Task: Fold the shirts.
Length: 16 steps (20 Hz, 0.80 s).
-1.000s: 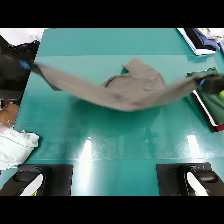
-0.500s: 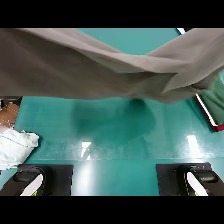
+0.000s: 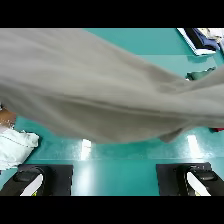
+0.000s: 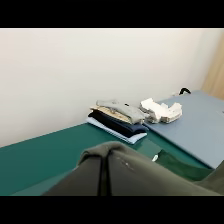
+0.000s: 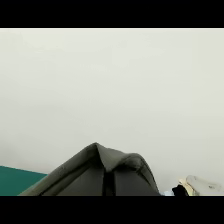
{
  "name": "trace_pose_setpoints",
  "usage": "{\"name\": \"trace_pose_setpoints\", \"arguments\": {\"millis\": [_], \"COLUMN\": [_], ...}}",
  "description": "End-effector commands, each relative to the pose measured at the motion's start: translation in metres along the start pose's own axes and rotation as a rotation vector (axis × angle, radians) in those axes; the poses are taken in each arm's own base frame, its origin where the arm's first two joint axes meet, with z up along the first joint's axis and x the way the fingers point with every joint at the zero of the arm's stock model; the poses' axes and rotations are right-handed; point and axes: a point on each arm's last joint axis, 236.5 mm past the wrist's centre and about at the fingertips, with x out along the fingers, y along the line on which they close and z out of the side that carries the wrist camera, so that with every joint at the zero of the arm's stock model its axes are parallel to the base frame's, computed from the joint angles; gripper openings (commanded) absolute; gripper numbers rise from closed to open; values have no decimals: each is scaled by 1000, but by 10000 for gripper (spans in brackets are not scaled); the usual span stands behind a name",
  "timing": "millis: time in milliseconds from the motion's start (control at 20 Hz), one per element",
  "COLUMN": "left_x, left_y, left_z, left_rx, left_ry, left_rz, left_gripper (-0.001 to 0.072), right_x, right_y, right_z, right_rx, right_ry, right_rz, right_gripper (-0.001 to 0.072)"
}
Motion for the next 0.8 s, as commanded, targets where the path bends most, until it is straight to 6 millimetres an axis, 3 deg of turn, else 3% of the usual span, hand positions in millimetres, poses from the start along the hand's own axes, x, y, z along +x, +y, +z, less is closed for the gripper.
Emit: {"name": "trace_pose_setpoints", "arguments": {"millis": [0, 50, 150, 250, 350, 450, 600, 750], "left_x": [15, 20, 24, 28, 39, 56, 81, 108], "left_y": [40, 67, 120, 167, 199, 225, 265, 293], "left_z": [-64, -102, -172, -238, -298, -349, -399, -427], "left_rx": [-33, -59, -108, -143, -178, -202, -194, -201], "left_ry": [234, 360, 565, 707, 779, 786, 764, 741], "left_rz": [100, 169, 311, 425, 474, 501, 551, 570], "left_gripper": [24, 24, 24, 24, 24, 24, 24, 24], "right_x": [32, 49, 84, 109, 126, 151, 188, 215], "right_y": [-11, -13, -17, -19, -21, -27, -45, -62], "right_z": [-45, -73, -148, -238, -314, -374, -445, -500], "right_rx": [55, 87, 144, 192, 215, 240, 278, 303], "right_ry": [200, 294, 519, 791, 1004, 1106, 1144, 1156], "right_rz": [-29, -30, -38, -46, -48, -62, -101, -134], "right_gripper": [25, 26, 25, 25, 26, 25, 25, 25]}}
